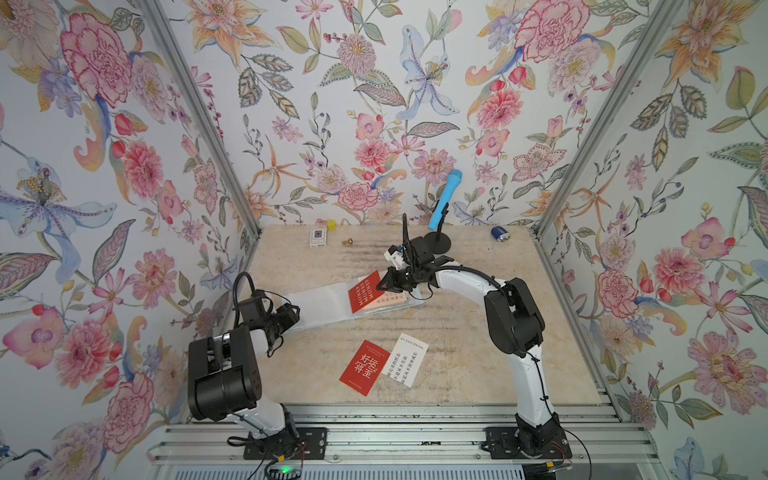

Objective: Place the photos into the photo albums
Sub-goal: Insert the photo into the photo album.

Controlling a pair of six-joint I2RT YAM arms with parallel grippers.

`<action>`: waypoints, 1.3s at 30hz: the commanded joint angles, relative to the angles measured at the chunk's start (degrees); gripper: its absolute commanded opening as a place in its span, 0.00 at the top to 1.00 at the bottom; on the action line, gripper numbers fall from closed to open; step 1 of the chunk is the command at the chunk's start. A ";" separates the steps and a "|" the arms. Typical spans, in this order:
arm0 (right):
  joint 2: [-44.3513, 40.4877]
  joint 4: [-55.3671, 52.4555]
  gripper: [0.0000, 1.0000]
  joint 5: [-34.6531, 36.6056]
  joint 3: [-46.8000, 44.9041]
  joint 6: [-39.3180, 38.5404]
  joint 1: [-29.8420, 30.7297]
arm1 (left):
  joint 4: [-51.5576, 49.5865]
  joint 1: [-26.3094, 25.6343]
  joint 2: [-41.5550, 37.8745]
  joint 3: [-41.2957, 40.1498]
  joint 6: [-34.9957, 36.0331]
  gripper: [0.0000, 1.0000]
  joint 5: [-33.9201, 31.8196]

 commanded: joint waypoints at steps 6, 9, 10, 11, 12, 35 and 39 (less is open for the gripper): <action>-5.34 4.74 0.96 -0.59 -2.51 2.46 -0.33 | -3.28 -0.02 0.94 -0.27 1.29 0.41 0.73; -4.98 5.88 0.96 -0.97 -2.89 3.14 -0.42 | -3.37 -0.01 0.66 -0.36 1.39 0.41 0.71; -4.59 5.85 0.96 -1.16 -2.58 3.26 -0.50 | -3.28 -0.01 0.68 -0.44 1.30 0.41 0.64; -4.04 5.85 0.96 -1.37 -2.25 3.40 -0.51 | -3.24 -0.02 0.54 -0.37 1.30 0.41 0.72; -3.47 5.93 0.96 -1.62 -1.88 3.70 -0.59 | -3.17 -0.05 0.56 -0.41 1.21 0.41 0.81; 1.78 6.02 0.95 -1.77 -0.68 4.15 -0.42 | -4.19 -0.11 -0.36 -0.17 1.74 0.41 0.98; 2.19 6.01 0.95 -1.74 -0.56 4.34 -0.25 | -3.99 -0.33 -0.31 -0.19 1.56 0.41 1.24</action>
